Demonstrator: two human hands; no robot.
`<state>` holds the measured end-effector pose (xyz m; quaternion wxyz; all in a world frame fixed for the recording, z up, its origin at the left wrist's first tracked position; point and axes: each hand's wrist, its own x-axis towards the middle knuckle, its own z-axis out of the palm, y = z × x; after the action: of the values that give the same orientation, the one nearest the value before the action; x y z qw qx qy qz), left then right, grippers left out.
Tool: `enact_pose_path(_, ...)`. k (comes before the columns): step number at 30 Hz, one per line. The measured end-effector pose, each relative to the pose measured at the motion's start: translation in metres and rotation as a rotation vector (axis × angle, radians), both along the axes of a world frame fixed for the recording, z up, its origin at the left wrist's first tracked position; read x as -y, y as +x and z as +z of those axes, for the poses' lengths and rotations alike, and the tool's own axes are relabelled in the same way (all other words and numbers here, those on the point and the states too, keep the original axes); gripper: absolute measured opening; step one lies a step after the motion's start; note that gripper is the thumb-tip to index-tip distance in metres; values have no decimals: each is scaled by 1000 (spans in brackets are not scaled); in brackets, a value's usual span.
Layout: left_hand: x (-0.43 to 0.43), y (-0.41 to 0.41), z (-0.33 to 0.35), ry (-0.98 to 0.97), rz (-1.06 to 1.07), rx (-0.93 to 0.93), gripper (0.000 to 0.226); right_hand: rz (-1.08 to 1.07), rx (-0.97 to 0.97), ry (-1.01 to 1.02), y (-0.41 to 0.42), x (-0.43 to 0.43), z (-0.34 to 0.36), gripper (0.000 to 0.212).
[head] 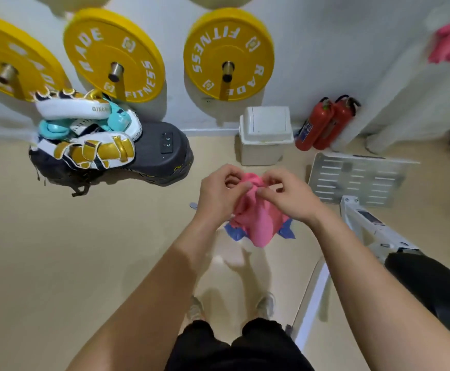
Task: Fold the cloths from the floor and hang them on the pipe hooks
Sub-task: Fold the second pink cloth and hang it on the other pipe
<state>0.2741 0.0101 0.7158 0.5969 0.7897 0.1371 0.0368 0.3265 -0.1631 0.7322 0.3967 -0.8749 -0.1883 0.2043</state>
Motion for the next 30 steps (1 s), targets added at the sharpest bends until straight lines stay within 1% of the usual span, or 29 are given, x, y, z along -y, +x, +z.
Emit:
enact_pose_path(2, 3, -3, 21, -31, -52, 17, 9, -33, 11, 100, -5, -2, 21, 17)
enact_pose_path(3, 3, -5, 28, -38, -68, 20, 7, -40, 22, 123, -7, -3, 28, 18)
enact_pose_path(5, 3, -8, 40, -36, -74, 54, 8, -43, 51, 136, -12, -6, 45, 13)
enact_pose_path(7, 2, -9, 50, 7, -75, 91, 11, -45, 71, 150, -14, -7, 61, 8)
enact_pose_path(9, 0, -10, 58, -2, -79, 114, 12, -14, 118, 129, -14, -7, 81, 4)
enact_pose_path(12, 1, -13, 63, -38, -101, 147, 3, 3, 196, 79, -11, -10, 110, 8)
enact_pose_path(14, 2, -17, 64, -22, -137, 171, 4, -11, 244, 81, -9, -14, 129, 9)
enact_pose_path(17, 2, -26, 58, 44, -189, 147, 13, -87, 307, 150, -10, -18, 153, 16)
enact_pose_path(20, 0, -35, 36, 108, -271, 72, 9, -208, 331, 232, -8, -15, 170, 14)
enact_pose_path(22, -3, -43, 21, 106, -282, 36, 9, -332, 398, 256, -1, -9, 174, 19)
enact_pose_path(24, -5, -51, 17, 35, -191, 21, 11, -473, 480, 232, 2, 3, 172, 19)
enact_pose_path(26, -10, -53, 25, -51, -76, 22, 13, -513, 496, 130, -2, 16, 162, 12)
enact_pose_path(28, -14, -51, 40, -31, -48, 54, 14, -396, 417, -44, -12, 24, 144, 12)
enact_pose_path(30, -15, -49, 57, 49, -106, 95, 18, -209, 305, -115, -28, 24, 125, 19)
